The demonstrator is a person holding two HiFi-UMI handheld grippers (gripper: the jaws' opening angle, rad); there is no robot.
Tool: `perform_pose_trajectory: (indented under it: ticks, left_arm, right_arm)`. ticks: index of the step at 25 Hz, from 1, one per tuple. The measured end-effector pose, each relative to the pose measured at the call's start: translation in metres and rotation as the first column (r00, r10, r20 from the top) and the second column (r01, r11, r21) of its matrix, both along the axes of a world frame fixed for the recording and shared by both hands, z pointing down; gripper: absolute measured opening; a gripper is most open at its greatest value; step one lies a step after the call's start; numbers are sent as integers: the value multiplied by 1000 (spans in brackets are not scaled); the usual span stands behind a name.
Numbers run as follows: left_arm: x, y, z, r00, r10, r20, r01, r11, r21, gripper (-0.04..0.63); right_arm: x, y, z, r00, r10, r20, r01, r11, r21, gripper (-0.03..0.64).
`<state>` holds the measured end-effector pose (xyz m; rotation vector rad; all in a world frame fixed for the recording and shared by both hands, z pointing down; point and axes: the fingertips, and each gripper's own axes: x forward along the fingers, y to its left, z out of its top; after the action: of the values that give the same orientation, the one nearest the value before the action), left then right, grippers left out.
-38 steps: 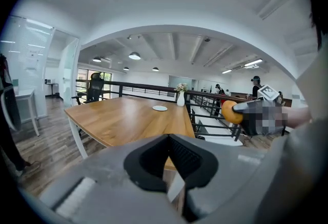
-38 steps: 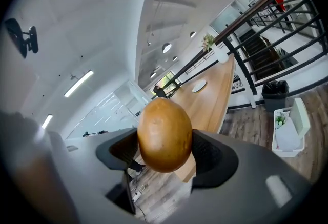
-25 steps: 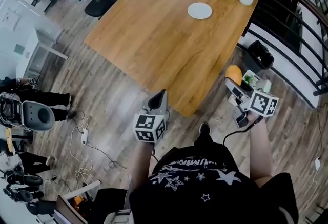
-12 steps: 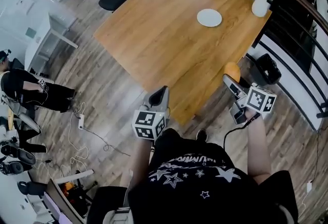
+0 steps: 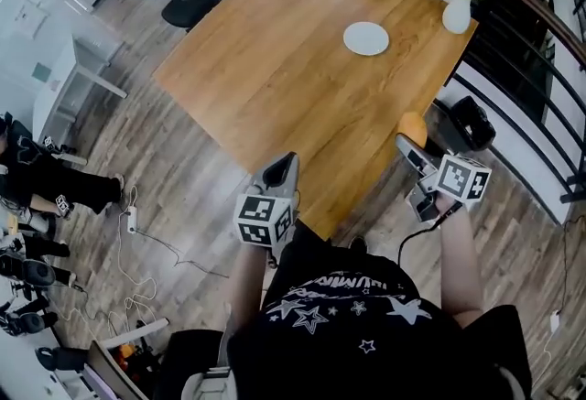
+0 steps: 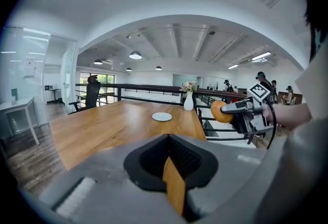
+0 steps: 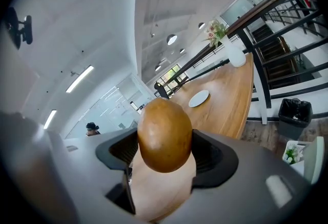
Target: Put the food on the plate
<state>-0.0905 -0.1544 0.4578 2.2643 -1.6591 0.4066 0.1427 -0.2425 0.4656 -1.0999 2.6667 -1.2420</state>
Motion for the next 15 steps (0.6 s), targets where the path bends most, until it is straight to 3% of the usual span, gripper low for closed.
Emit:
perform_pose_trajectory:
  ticks: [9,15]
  left_arm:
    - [-20,-86,-6,993,113,21,-113,994,7,2]
    - [-35,-132,3,989,145,16,-145,989,-1,2]
  right_arm:
    - [-14,-60,9,994,77,-80,-78,997,2,328]
    - [-27,-113,18,985,111,-131,-109,994,19,330]
